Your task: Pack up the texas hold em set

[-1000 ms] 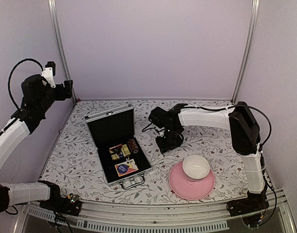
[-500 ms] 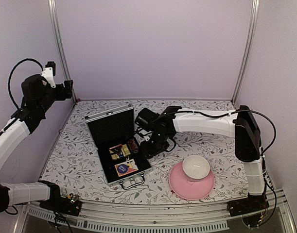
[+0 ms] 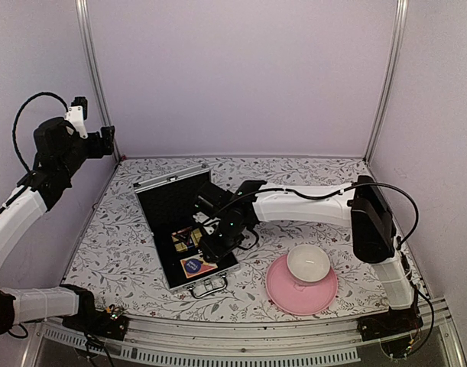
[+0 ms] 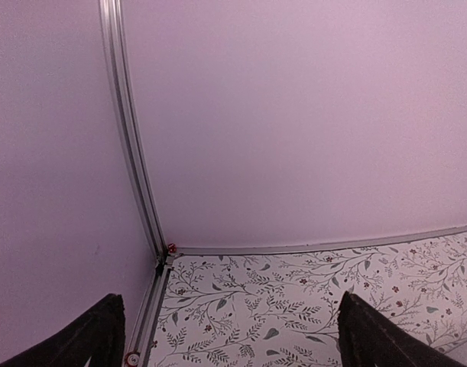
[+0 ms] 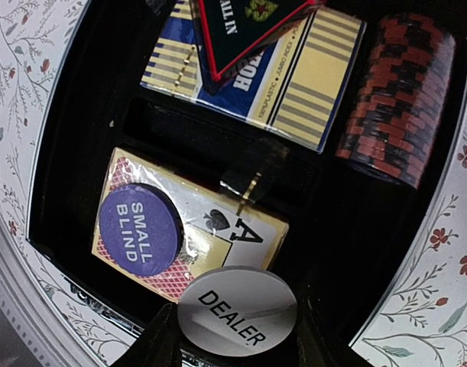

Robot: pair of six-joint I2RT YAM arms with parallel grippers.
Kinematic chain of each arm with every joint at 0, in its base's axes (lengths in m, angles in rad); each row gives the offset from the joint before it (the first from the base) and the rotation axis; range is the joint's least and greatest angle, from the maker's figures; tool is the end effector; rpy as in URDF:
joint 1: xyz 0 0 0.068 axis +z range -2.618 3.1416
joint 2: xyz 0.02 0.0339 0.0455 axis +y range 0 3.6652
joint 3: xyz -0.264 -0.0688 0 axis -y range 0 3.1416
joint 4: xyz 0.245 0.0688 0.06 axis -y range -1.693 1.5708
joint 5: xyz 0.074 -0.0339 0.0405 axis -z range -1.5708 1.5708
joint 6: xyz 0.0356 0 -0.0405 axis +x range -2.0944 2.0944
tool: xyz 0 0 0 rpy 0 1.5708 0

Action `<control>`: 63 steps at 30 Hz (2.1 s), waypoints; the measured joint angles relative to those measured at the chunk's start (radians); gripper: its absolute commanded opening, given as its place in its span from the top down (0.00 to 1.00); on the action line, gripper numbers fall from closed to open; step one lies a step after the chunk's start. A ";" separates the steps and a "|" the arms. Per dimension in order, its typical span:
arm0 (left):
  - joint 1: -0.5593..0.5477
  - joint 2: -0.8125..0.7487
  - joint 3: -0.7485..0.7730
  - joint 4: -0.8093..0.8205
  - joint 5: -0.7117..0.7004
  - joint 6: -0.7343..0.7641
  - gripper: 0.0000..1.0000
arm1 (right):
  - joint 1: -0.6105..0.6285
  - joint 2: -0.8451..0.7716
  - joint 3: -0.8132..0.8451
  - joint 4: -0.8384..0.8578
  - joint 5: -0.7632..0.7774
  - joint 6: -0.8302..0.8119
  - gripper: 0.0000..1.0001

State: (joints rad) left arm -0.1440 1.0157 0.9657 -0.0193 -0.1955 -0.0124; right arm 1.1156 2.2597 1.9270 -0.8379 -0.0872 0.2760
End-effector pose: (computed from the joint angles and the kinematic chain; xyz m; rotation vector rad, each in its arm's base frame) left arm 0.2358 -0.0272 0.3780 -0.0417 1.6384 0.0406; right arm 0.2090 0.4340 0.1932 -1.1858 2.5949 0.4664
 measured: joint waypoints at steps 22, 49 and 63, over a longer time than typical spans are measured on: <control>-0.004 0.000 0.000 0.000 0.000 0.001 0.03 | 0.010 0.053 0.011 0.019 -0.050 -0.015 0.50; -0.005 0.000 0.000 0.000 0.000 0.001 0.03 | 0.021 0.079 0.045 0.023 -0.045 -0.031 0.46; -0.006 0.000 0.000 0.000 0.000 0.001 0.03 | 0.025 0.079 0.045 0.024 -0.045 -0.033 0.30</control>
State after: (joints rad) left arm -0.1505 1.0157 0.9657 -0.0193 -0.1955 -0.0113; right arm 1.1408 2.3386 1.9720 -0.8139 -0.1318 0.2428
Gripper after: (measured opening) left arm 0.970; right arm 0.673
